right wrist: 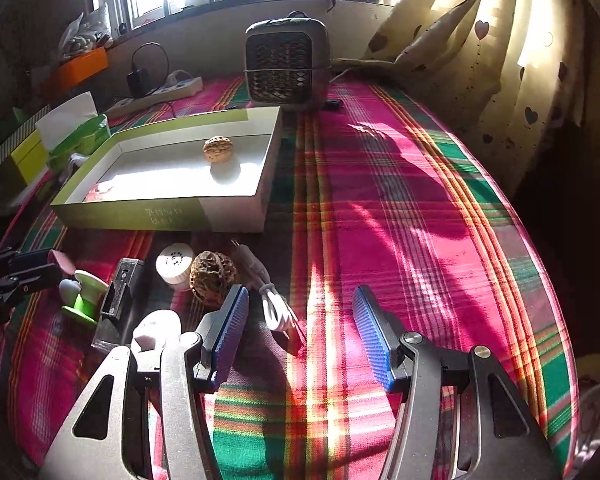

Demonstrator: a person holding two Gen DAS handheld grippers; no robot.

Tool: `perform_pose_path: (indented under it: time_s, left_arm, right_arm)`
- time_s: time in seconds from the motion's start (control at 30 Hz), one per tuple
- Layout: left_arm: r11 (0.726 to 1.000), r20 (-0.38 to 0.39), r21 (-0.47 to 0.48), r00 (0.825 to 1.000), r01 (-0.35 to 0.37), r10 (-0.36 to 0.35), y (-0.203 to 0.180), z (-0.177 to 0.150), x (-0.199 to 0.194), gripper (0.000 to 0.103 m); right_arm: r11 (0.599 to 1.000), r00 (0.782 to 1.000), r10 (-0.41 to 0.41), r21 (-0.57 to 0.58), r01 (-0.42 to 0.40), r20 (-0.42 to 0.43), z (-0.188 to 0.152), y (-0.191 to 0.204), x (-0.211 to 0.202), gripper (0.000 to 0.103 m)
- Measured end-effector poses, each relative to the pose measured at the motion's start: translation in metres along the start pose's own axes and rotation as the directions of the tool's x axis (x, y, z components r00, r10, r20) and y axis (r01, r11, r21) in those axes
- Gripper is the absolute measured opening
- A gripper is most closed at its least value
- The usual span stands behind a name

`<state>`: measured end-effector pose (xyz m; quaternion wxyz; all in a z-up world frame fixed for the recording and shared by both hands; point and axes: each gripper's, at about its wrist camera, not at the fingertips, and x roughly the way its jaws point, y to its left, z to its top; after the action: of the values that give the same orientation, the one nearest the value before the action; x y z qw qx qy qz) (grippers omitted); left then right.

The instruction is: Organize objects

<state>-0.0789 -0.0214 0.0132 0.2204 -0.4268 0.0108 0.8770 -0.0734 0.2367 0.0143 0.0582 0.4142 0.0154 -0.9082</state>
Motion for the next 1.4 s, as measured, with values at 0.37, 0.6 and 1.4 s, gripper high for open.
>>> perform_pose_path:
  time_s: [0.37, 0.6, 1.4]
  left_arm:
    - [1.000, -0.025, 0.009, 1.000, -0.013, 0.013, -0.004, -0.011, -0.003, 0.038]
    - [0.999, -0.035, 0.032, 0.999, -0.003, 0.004, -0.012, -0.016, -0.007, 0.038]
    - [0.956, -0.053, 0.291, 0.998, -0.021, 0.038, -0.027, 0.000, 0.006, 0.041]
  right_arm:
    - [0.998, 0.999, 0.014, -0.059, -0.016, -0.042, 0.008, 0.006, 0.018, 0.055]
    - [0.999, 0.998, -0.046, 0.006, 0.046, -0.043, 0.012, -0.007, 0.020, 0.055]
    - [0.972, 0.997, 0.065, -0.223, -0.073, -0.043, 0.022, 0.009, 0.030, 0.055]
